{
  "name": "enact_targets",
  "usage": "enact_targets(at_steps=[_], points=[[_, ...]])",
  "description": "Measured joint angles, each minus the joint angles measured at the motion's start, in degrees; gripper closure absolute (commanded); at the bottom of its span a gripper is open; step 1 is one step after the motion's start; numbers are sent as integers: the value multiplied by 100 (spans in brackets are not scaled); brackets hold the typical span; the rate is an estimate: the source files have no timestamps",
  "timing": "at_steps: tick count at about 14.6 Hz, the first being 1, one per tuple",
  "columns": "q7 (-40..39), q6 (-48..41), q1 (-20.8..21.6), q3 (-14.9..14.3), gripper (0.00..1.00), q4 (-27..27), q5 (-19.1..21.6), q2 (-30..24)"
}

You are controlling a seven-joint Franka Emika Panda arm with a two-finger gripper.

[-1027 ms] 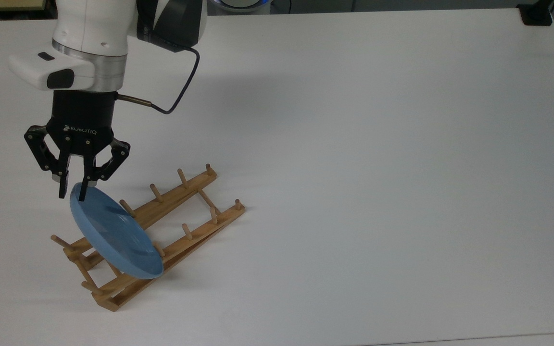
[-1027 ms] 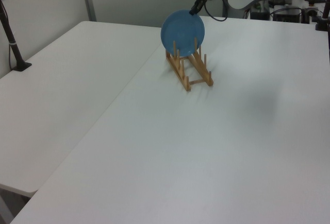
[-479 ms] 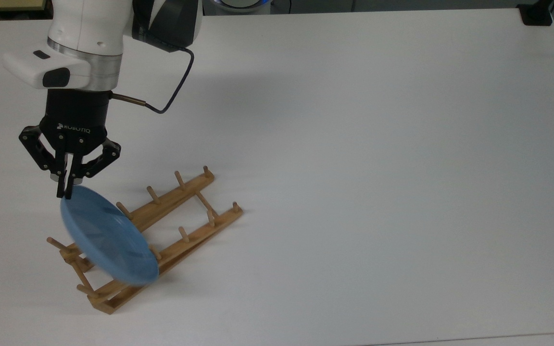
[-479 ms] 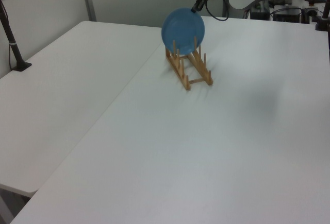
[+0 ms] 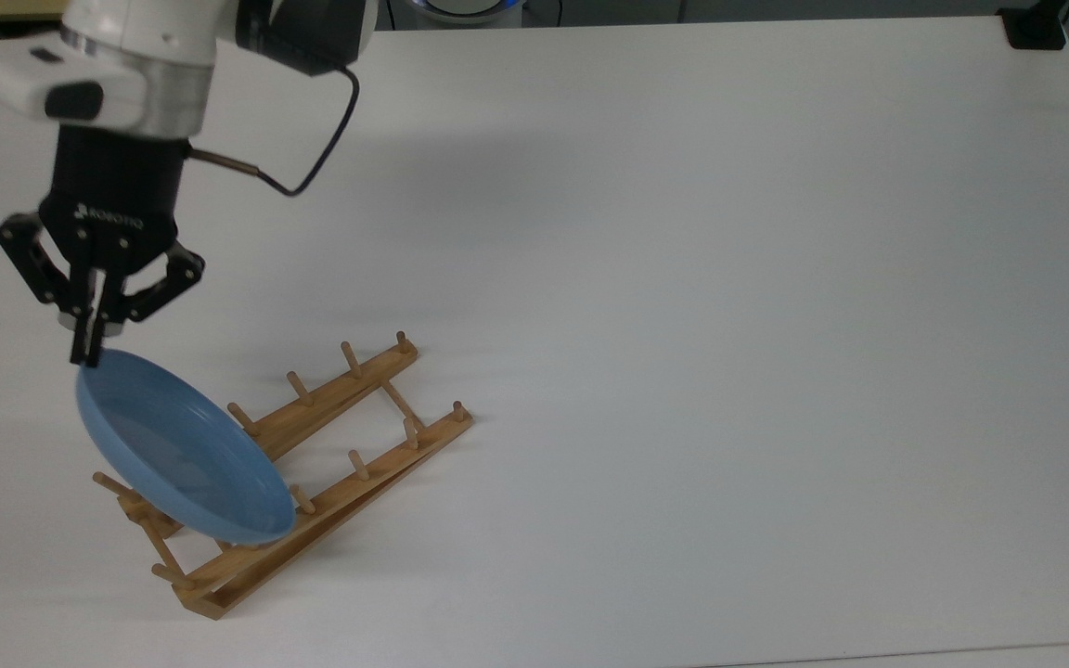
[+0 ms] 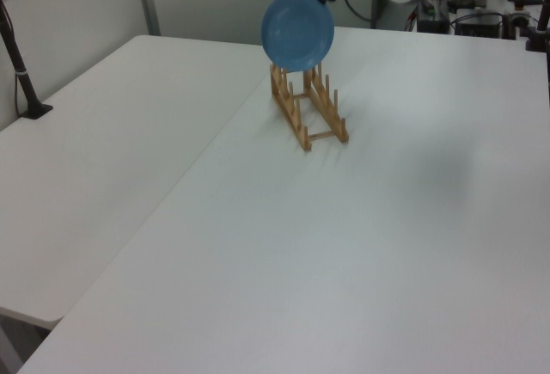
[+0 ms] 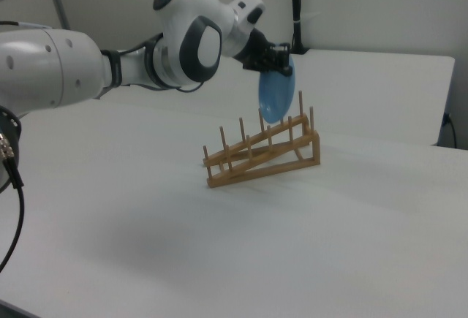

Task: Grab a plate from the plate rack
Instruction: 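Carry the plate away from the rack and lower it toward the table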

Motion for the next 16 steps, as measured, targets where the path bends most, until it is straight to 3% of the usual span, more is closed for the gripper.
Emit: enact_targets(at_steps=[8,16], points=[[31,-36,0,8,100,14,193,-454],[8,-2054,54,352,100,-2,1725,-483]])
